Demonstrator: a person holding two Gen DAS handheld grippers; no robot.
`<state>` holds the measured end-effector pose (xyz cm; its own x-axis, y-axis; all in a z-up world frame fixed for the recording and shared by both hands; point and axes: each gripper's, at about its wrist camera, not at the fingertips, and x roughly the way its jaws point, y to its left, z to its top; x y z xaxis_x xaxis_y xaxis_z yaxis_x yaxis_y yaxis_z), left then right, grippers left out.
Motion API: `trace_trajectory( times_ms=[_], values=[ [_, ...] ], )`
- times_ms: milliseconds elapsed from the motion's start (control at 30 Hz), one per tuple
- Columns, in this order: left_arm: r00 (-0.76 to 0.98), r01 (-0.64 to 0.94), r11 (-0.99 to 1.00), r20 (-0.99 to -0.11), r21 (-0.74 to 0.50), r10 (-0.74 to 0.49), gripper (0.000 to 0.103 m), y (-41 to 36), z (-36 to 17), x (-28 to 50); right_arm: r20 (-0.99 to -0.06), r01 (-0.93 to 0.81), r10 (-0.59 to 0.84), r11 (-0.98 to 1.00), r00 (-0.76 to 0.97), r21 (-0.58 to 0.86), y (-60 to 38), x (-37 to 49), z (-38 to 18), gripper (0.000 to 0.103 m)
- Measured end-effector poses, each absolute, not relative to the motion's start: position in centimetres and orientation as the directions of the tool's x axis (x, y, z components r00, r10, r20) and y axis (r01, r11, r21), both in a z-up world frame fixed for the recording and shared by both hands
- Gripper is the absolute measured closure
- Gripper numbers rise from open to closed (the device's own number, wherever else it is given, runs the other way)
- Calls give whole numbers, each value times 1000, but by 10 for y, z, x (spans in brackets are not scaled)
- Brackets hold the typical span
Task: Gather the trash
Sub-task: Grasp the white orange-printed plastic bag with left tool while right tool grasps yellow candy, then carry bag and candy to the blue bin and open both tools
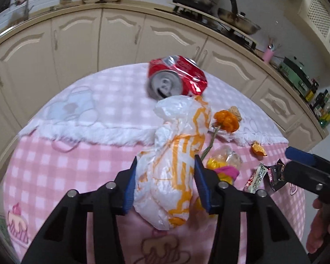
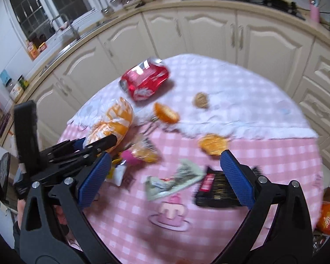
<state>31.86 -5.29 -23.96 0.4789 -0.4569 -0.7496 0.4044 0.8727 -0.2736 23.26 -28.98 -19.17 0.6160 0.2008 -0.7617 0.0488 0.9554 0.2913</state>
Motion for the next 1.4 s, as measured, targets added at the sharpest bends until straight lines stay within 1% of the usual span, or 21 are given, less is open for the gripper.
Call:
trace_trajectory(
  times_ms=[33, 100, 167, 200, 233, 300, 333, 367, 400, 467, 700, 800, 967, 1100, 1200, 1300, 1400],
  values=[
    [488, 394, 877, -746, -276, -454, 57, -47, -239, 315, -766, 39, 208, 956, 609, 290, -284, 236, -195, 7],
    [512, 364, 888, -736, -280, -442, 57, -33, -236, 306, -779, 21, 228, 955, 584, 296, -271, 246, -206, 15],
    [535, 337, 901, -732, -273, -422, 57, -21, -233, 295, -797, 26, 226, 957, 560, 290, -261, 255, -217, 18],
    [541, 328, 903, -729, -276, -419, 57, -15, -230, 289, -805, 34, 222, 957, 550, 287, -258, 259, -222, 22],
    [551, 316, 908, -725, -276, -412, 57, -10, -229, 282, -811, 44, 228, 954, 538, 297, -256, 263, -229, 24],
    [561, 305, 912, -722, -275, -406, 57, -3, -225, 275, -807, 46, 237, 950, 541, 309, -252, 266, -235, 26],
    [564, 300, 914, -721, -274, -401, 57, 0, -225, 270, -802, 32, 229, 955, 551, 294, -248, 267, -234, 33],
    [561, 296, 913, -723, -280, -404, 57, 3, -225, 265, -794, 12, 256, 949, 551, 314, -246, 267, -234, 57],
    [558, 296, 912, -723, -284, -406, 57, 5, -224, 262, -791, 9, 275, 942, 546, 334, -245, 267, -233, 66],
    [553, 297, 913, -730, -279, -403, 57, 6, -225, 257, -790, -12, 277, 946, 547, 324, -243, 264, -231, 67],
    [547, 294, 914, -735, -279, -401, 57, 4, -223, 243, -725, -43, 380, 899, 574, 436, -261, 245, -221, 68],
    [552, 310, 909, -726, -277, -409, 57, -4, -215, 236, -680, -59, 417, 874, 604, 483, -274, 230, -208, 68],
    [558, 369, 889, -701, -269, -444, 57, -31, -193, 225, -600, -71, 423, 851, 679, 520, -306, 205, -176, 68],
    [555, 425, 864, -676, -270, -484, 57, -64, -174, 217, -530, -57, 381, 848, 757, 528, -349, 172, -146, 68],
    [525, 502, 819, -655, -278, -544, 57, -104, -158, 206, -490, 2, 301, 851, 818, 525, -396, 137, -131, 68],
    [457, 591, 752, -647, -293, -611, 57, -156, -149, 192, -484, 130, 171, 839, 858, 528, -460, 89, -132, 68],
    [377, 674, 678, -653, -293, -657, 57, -217, -149, 173, -508, 274, 42, 801, 860, 532, -518, 42, -144, 68]
  ],
)
